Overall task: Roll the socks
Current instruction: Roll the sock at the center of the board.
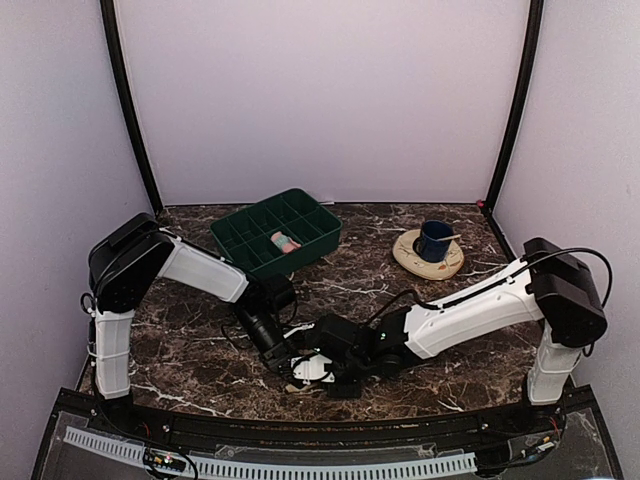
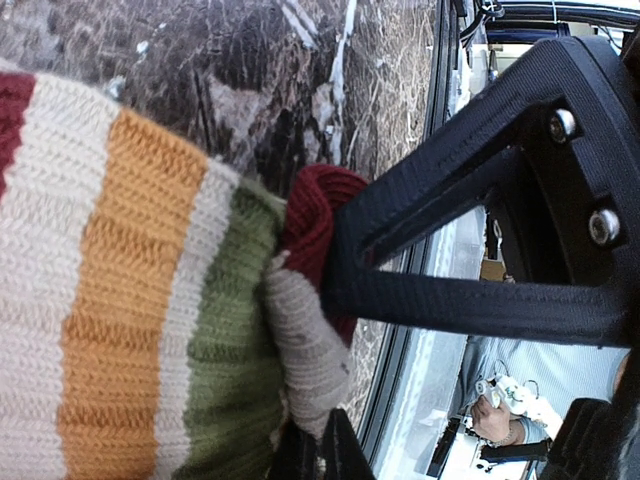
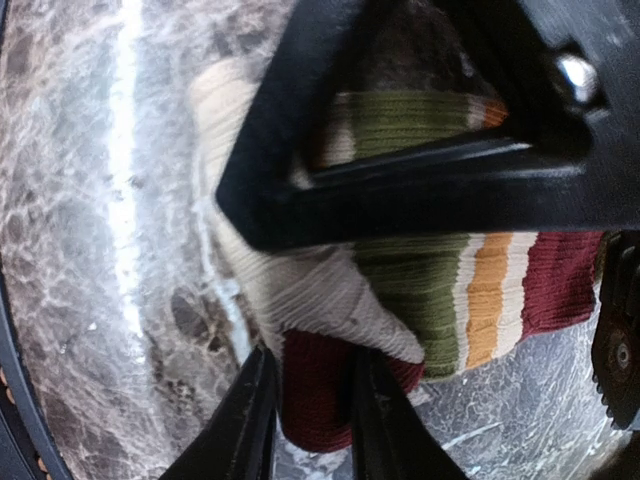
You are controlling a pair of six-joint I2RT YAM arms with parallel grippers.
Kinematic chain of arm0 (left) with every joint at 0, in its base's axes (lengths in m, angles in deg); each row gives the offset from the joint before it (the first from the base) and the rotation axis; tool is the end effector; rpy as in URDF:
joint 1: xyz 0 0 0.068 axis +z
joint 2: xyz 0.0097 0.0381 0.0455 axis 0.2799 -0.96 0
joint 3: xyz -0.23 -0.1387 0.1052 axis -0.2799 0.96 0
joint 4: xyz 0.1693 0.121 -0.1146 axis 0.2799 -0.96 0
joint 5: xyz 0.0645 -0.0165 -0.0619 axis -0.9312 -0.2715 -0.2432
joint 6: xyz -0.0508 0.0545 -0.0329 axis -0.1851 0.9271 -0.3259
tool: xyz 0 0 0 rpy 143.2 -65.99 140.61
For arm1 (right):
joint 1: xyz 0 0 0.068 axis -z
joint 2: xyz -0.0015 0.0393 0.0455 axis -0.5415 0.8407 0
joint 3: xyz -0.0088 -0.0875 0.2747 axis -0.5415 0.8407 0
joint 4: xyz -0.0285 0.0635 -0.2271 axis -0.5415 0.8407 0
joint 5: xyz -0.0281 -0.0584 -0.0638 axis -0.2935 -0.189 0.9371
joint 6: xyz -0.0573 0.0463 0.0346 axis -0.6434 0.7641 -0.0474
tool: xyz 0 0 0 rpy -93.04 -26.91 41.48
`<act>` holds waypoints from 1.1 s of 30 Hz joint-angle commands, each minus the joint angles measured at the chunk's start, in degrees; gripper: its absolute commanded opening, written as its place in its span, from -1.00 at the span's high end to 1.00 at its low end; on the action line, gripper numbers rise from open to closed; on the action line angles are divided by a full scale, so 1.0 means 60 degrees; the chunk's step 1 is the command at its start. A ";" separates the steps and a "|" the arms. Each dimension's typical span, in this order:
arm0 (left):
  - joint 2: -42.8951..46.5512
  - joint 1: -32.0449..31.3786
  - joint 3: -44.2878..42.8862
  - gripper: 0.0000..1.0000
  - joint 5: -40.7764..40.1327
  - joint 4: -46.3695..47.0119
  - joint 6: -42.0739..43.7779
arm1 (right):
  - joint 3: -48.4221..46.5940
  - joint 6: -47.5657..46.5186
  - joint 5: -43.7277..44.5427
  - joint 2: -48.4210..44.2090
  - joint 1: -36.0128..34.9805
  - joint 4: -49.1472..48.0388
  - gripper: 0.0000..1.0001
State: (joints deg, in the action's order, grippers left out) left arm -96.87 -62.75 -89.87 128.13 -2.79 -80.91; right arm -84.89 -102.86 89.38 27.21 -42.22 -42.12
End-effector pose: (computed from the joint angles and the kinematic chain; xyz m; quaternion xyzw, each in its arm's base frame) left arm 0.1940 -0.2913 0.1097 -0.4238 -0.7658 0.4676 0.1239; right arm 0.1035 0.3522 0.1457 -0.6967 0.6657 0.0676 0.2585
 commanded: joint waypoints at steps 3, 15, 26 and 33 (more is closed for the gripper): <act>0.0104 0.0016 0.0001 0.91 -0.0931 -0.0122 0.0091 | -0.0295 0.0173 -0.0424 0.0840 0.0324 0.0868 0.77; 0.1070 0.0177 0.0385 0.29 -0.2457 0.0896 -0.0834 | -0.0743 0.0939 -0.1137 0.0951 0.0381 0.1778 1.00; 0.2155 0.0480 0.0942 0.22 -0.3285 0.1776 -0.1520 | -0.0788 0.1617 -0.1808 0.0734 0.0463 0.2019 1.00; 0.2713 0.0585 0.1282 0.21 -0.3678 0.2428 -0.2004 | -0.0459 0.2566 -0.2429 0.0409 0.0552 0.1571 1.00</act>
State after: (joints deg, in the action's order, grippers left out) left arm -84.04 -59.78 -83.36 109.07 8.90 -90.87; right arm -90.33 -92.11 80.51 29.48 -38.94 -35.61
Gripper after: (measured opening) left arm 0.395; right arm 0.031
